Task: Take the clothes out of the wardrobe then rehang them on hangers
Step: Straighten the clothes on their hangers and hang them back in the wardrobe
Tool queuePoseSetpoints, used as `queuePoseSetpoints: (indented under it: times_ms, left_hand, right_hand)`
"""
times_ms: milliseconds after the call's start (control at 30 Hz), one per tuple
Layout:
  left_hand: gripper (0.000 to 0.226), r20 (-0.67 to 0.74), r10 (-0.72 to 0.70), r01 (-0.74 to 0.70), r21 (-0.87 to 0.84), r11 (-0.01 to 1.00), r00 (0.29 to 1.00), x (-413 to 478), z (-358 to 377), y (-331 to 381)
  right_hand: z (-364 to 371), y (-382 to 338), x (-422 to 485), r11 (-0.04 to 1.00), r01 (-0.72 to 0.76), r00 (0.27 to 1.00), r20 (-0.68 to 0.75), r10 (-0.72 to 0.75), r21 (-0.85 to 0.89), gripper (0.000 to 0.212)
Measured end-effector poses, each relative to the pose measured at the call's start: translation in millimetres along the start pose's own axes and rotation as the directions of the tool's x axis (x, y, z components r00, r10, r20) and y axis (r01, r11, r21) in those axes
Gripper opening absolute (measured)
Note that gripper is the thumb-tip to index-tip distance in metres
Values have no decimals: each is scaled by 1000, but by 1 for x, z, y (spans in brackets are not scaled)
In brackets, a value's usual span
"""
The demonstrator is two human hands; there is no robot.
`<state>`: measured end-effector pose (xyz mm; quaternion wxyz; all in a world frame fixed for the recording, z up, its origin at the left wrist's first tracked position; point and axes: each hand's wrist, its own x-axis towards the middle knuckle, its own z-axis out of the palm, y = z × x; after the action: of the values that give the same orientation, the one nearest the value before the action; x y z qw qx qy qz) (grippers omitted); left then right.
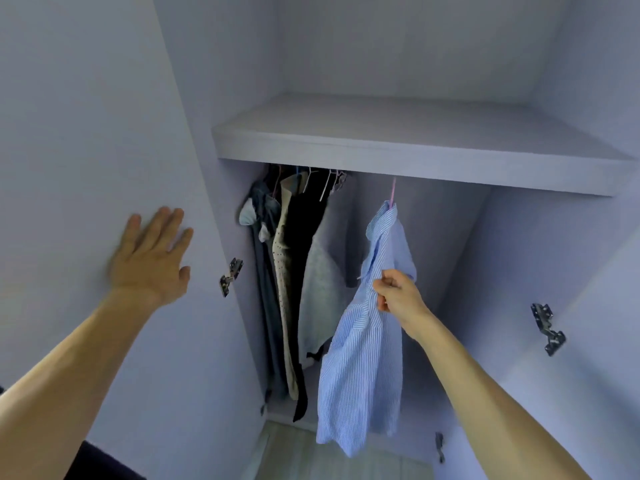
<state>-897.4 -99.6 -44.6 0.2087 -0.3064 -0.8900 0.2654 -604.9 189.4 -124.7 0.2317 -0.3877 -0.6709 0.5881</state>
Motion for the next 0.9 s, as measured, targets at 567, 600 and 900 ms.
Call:
queuePoseSetpoints:
  times_ms: [567,600,900]
  left_hand:
    - [84,-194,-25,34,40,999,981,5,26,12]
    - [84,-195,-32,44,57,997,980,6,28,14]
    - [84,-194,-64,90,131,987,979,10,35,17]
  right_hand:
    - [27,-37,182,875,126,992,49,-117,-468,17]
    - [30,-30,185,820,141,990,66,-125,-555,21]
    - [76,-12,198,539,277,960,216,-175,-796,45]
